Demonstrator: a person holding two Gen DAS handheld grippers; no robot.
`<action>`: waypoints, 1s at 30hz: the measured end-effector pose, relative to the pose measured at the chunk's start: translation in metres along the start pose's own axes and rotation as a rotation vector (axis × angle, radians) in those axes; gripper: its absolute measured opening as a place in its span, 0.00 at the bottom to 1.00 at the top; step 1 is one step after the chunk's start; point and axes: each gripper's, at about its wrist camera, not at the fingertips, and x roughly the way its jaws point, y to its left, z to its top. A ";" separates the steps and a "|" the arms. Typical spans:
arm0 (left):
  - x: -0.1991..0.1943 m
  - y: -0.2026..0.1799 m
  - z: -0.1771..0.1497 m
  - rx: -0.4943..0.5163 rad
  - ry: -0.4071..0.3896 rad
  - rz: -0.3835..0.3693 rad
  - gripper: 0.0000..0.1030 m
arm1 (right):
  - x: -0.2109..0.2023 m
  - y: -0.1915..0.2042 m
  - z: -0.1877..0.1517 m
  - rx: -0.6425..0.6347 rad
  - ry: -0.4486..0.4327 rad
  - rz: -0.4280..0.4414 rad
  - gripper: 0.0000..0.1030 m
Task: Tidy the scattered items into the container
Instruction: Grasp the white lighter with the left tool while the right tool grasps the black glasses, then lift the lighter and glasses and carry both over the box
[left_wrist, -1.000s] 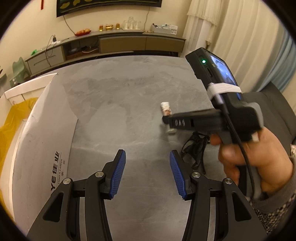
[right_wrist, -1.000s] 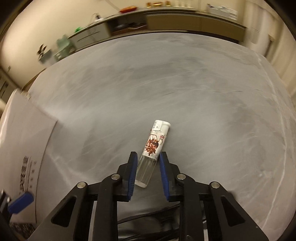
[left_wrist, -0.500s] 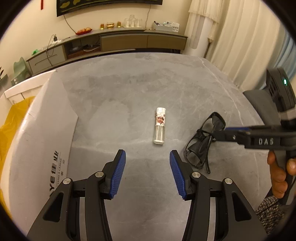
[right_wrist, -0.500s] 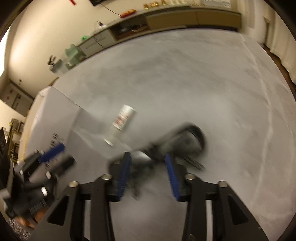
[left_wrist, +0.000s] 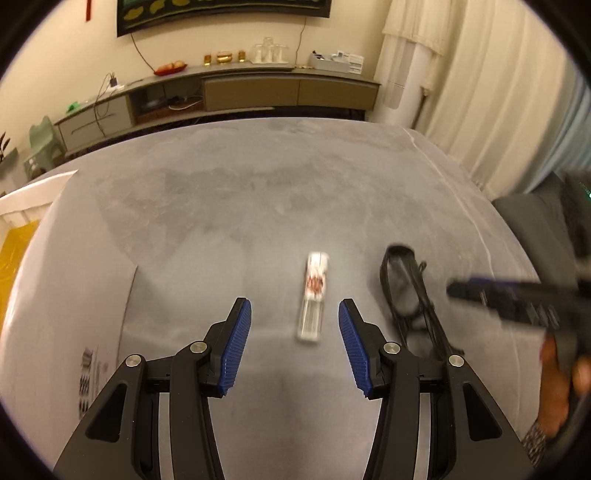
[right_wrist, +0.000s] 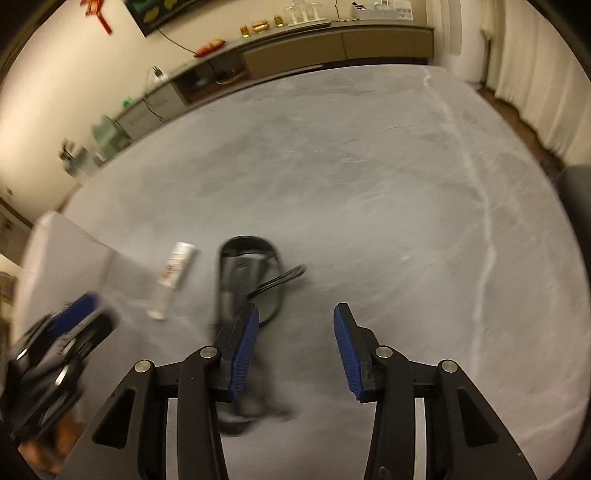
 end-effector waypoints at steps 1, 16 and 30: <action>0.005 -0.002 0.002 0.006 0.013 -0.011 0.51 | 0.001 0.004 -0.002 -0.008 0.006 0.015 0.51; 0.066 -0.023 -0.009 0.100 0.056 0.073 0.27 | 0.040 0.036 -0.010 -0.186 0.051 -0.073 0.34; 0.050 -0.033 -0.017 0.139 0.039 0.133 0.19 | 0.029 0.043 -0.017 -0.211 0.039 -0.053 0.17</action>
